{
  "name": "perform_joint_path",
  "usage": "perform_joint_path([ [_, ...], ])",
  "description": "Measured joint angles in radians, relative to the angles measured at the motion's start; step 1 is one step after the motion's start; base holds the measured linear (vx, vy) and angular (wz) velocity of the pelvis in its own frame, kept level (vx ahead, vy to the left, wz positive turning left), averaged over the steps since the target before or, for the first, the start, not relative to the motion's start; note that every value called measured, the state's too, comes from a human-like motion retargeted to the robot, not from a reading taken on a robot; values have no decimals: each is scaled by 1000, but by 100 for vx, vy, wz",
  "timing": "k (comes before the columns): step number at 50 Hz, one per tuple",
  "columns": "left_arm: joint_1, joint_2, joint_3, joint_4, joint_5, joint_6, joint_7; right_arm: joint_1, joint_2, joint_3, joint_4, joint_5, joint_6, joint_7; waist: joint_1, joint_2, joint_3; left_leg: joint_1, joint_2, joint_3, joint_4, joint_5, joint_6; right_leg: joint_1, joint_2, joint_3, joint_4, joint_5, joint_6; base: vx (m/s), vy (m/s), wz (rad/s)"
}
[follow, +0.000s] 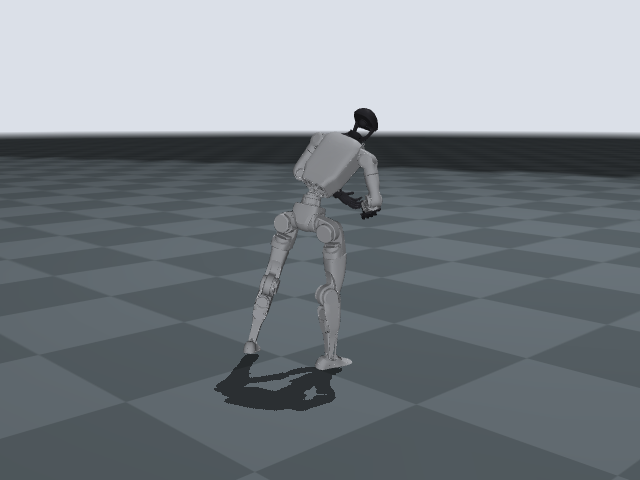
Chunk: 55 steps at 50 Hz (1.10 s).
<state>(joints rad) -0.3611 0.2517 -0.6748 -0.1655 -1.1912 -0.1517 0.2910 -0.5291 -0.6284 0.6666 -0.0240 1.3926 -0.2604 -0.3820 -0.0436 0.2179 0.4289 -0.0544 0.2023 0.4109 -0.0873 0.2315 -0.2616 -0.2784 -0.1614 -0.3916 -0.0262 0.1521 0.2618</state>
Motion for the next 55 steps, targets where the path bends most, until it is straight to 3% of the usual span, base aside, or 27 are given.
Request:
perform_joint_path([
  [5,-352,-213,-61,346,29,7,41,-289,-55,-12,435,-61,233,44,-70,12,24,40,-5,28,0,23,8,10,8,57,-7,2,0,7,-6,-61],
  [10,-838,-380,-84,1046,164,-5,187,-763,23,-139,1296,-414,308,-11,-132,3,52,60,-39,50,29,38,52,21,-23,109,-6,8,0,8,2,-44],
  [12,-912,-405,-116,1174,240,21,218,-830,13,-163,1416,-475,332,-67,-153,0,57,69,-54,61,45,40,68,28,-38,130,-2,5,0,15,5,-42],
  [14,-891,-386,-130,1114,303,49,181,-786,4,-141,1349,-555,382,-7,-175,-3,67,82,-64,73,62,40,78,37,-50,151,4,-1,0,18,3,-46],
  [15,-857,-365,-124,1035,311,56,149,-750,-4,-204,1277,-420,342,2,-190,-3,73,91,-69,79,67,42,82,44,-54,159,5,-2,0,19,-2,-51],
  [18,-634,-284,-113,677,301,87,8,-482,-15,-236,877,-539,258,22,-215,-18,71,119,-66,106,72,54,77,58,-42,183,7,-6,0,20,-7,-61],
  [20,-515,-271,-111,514,272,94,-18,-380,-59,-200,731,-1046,368,-278,-228,-17,71,131,-52,132,68,63,60,53,-17,196,7,-7,0,16,-15,-83],
  [26,-490,-353,-154,473,318,146,-67,-63,-162,-439,498,-1405,476,-308,-241,-50,75,141,-19,201,89,35,33,-24,40,230,114,-61,0,9,-13,-59],
  [27,-531,-390,-157,517,310,131,-38,-73,-201,-427,546,-1571,587,-341,-248,-52,77,137,-16,199,89,22,26,-31,47,230,117,-65,0,2,-7,-14],
  [28,-580,-441,-150,579,299,100,39,-119,-261,-393,642,-1933,861,-556,-251,-52,80,132,-15,195,84,8,16,-40,54,230,122,-72,0,0,0,0],
  [29,-645,-458,-140,640,322,81,73,-171,-270,-382,684,-1975,913,-667,-266,-51,82,124,-15,183,81,-11,8,-45,59,227,122,-74,0,0,0,0],
  [30,-717,-460,-129,701,362,67,86,-226,-254,-381,700,-1856,853,-726,-286,-49,84,113,-14,165,79,-33,1,-49,63,224,119,-74,0,0,0,0],
  [32,-862,-474,-127,867,332,93,17,-331,-235,-348,823,-1201,456,-305,-294,-57,83,84,-29,128,70,-79,1,-60,56,224,119,-78,0,-3,11,14],
  [33,-916,-471,-115,930,340,89,38,-404,-227,-321,896,-1216,473,-279,-296,-58,84,73,-38,114,60,-97,1,-64,52,226,119,-78,0,-5,14,14],
  [34,-964,-451,-103,977,333,70,77,-462,-165,-404,874,-826,273,-272,-305,-56,85,61,-47,101,49,-109,0,-66,46,226,119,-78,0,-5,13,18],
  [35,-1009,-423,-91,1015,318,44,124,-513,-75,-541,805,-234,-35,-274,-317,-53,86,48,-57,86,37,-118,0,-67,40,225,119,-77,0,-2,13,6],
  [37,-1029,-377,-72,1061,397,49,95,-634,-138,-254,974,-983,272,-35,-294,-45,88,42,-66,75,14,-136,1,-45,34,235,104,-75,0,8,16,0],
  [38,-1026,-360,-38,1074,462,81,52,-723,-178,7,1041,-1792,484,326,-298,-25,90,41,-69,56,3,-144,5,1,30,233,49,-57,0,15,18,10],
  [40,-972,-306,-9,1038,480,45,35,-825,-166,262,1084,-2317,489,504,-273,-5,91,28,-76,35,0,-154,3,29,23,244,36,-56,0,12,13,-7],
  [42,-848,-263,41,920,382,56,88,-818,-2,-36,967,-1570,600,514,-247,11,90,8,-89,7,0,-159,4,46,12,260,44,-65,0,11,9,-23],
  [43,-774,-248,53,865,356,27,105,-813,41,-14,951,-1591,596,491,-224,17,87,1,-96,-1,0,-159,4,57,8,270,46,-69,0,12,9,-34],
  [45,-599,-208,71,743,355,-60,103,-833,39,309,976,-2271,453,465,-178,36,81,-10,-106,-3,0,-156,0,79,3,288,49,-77,0,12,9,-37],
  [47,-433,-181,82,619,203,-124,187,-717,250,16,877,-921,346,-10,-142,48,71,-34,-118,3,0,-149,0,94,-5,300,51,-82,0,12,9,-21],
  [48,-352,-174,88,566,160,-145,210,-686,315,-31,857,-733,271,-162,-119,57,66,-47,-119,14,0,-144,0,98,-4,306,54,-86,0,12,8,-28],
  [50,-206,-165,92,479,99,-149,210,-631,382,-25,825,-654,241,-224,-65,73,59,-64,-118,47,0,-139,0,109,-3,322,61,-94,0,14,8,-39],
  [52,-83,-160,77,401,59,-108,162,-566,403,23,776,-590,306,-31,-17,86,49,-82,-113,85,0,-139,0,116,-1,336,69,-102,0,13,10,-35],
  [55,3,-176,51,333,24,-90,124,-522,407,59,759,-719,292,-176,29,92,41,-123,-99,130,0,-144,0,111,10,340,86,-109,0,7,11,-12],
])
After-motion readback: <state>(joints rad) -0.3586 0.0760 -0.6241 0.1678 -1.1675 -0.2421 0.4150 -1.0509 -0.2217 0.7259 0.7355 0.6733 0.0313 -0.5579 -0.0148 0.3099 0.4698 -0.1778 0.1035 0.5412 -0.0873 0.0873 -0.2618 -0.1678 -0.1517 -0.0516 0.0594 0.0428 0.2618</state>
